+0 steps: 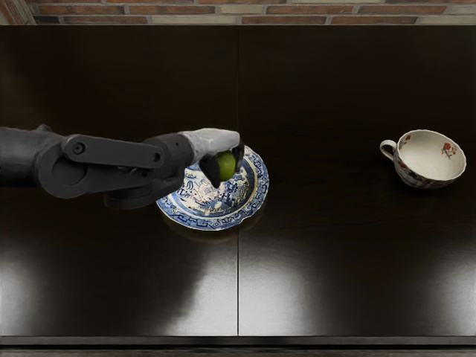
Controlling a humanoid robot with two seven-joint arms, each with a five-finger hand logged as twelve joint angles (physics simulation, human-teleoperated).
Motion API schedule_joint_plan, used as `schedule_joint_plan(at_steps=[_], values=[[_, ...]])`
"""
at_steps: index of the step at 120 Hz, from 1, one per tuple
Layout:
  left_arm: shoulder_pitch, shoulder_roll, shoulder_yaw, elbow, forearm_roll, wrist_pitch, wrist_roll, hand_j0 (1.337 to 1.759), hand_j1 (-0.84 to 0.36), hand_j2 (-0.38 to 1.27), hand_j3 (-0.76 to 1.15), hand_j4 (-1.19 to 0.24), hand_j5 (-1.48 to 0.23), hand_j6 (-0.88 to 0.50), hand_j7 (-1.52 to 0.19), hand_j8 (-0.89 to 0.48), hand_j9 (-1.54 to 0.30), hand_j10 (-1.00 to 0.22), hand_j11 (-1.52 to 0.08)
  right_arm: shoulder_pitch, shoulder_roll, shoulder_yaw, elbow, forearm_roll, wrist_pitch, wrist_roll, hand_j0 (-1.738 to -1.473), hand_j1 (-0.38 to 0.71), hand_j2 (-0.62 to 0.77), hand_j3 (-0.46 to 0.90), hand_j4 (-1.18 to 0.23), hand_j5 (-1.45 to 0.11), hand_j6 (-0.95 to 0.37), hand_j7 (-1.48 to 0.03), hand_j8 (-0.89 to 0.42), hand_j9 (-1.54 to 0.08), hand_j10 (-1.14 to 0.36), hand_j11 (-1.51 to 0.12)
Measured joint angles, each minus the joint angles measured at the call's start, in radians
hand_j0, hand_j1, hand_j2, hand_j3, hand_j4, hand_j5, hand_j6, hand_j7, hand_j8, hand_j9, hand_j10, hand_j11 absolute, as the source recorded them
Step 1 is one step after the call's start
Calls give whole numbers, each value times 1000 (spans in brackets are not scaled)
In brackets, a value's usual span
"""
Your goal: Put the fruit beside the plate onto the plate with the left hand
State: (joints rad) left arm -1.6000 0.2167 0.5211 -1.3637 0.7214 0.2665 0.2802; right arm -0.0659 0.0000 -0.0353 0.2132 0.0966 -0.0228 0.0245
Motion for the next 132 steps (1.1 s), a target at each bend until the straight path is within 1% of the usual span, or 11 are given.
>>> schedule_joint_plan(at_steps=[10,28,33,37,53,71,85,95,104,112,132], values=[[14,-2,1,8,4,2,0,1649,-279,237,0,-722,-1077,-331,-1046,-209,-1042,-489,-1027,0,0,0,0,0,0,0,-1658,-312,-6,0,-31,-40,-31,-40,-31,-40,-31,-40],[40,-3,2,14,5,2,0,1651,-265,254,0,-761,-992,-384,-970,-254,-978,-526,-966,0,0,0,0,0,0,0,-1658,-312,-6,0,-31,-40,-31,-40,-31,-40,-31,-40],[40,-6,1,14,-9,5,0,1652,-246,233,0,-700,-913,-421,-893,-282,-902,-551,-892,0,0,0,0,0,0,0,-1658,-312,-6,0,-31,-40,-31,-40,-31,-40,-31,-40],[40,-6,0,15,-36,9,0,1653,-219,208,0,-644,-846,-436,-825,-291,-833,-519,-825,0,0,0,0,0,0,0,-1658,-312,-6,0,-31,-40,-31,-40,-31,-40,-31,-40],[35,7,-17,15,-94,11,-2,1655,-100,135,0,-464,-607,-355,-596,-280,-600,-399,-596,0,0,0,0,0,0,0,-1658,-312,-6,0,-31,-40,-31,-40,-31,-40,-31,-40],[31,94,-90,10,-111,-25,-2,1657,-23,91,0,-354,-462,-302,-457,-266,-459,-323,-457,0,0,0,0,0,0,0,-1658,-312,-6,0,-31,-40,-31,-40,-31,-40,-31,-40],[33,259,-159,-14,-157,-58,-3,1657,7,74,0,-310,-404,-281,-401,-260,-402,-292,-401,0,0,0,0,0,0,0,-1658,-312,-6,0,-31,-40,-31,-40,-31,-40,-31,-40],[54,443,-195,-44,-257,-94,-6,1658,21,66,0,-291,-378,-272,-376,-258,-377,-279,-376,0,0,0,0,0,0,0,-1658,-312,-6,0,-31,-40,-31,-40,-31,-40,-31,-40],[122,624,-253,-61,-360,-197,-7,1658,28,62,0,-280,-363,-267,-362,-257,-362,-272,-362,0,0,0,0,0,0,0,-1658,-312,-6,0,-31,-40,-31,-40,-31,-40,-31,-40],[148,755,-292,-68,-458,-315,-6,1658,34,60,0,-273,-354,-264,-353,-257,-353,-267,-353,0,0,0,0,0,0,0,-1658,-312,-6,0,-31,-40,-31,-40,-31,-40,-31,-40],[199,831,-328,-75,-625,-539,-6,1658,42,55,0,-262,-340,-258,-339,-255,-339,-259,-339,0,0,0,0,0,0,0,-1658,-312,-6,0,-31,-40,-31,-40,-31,-40,-31,-40]])
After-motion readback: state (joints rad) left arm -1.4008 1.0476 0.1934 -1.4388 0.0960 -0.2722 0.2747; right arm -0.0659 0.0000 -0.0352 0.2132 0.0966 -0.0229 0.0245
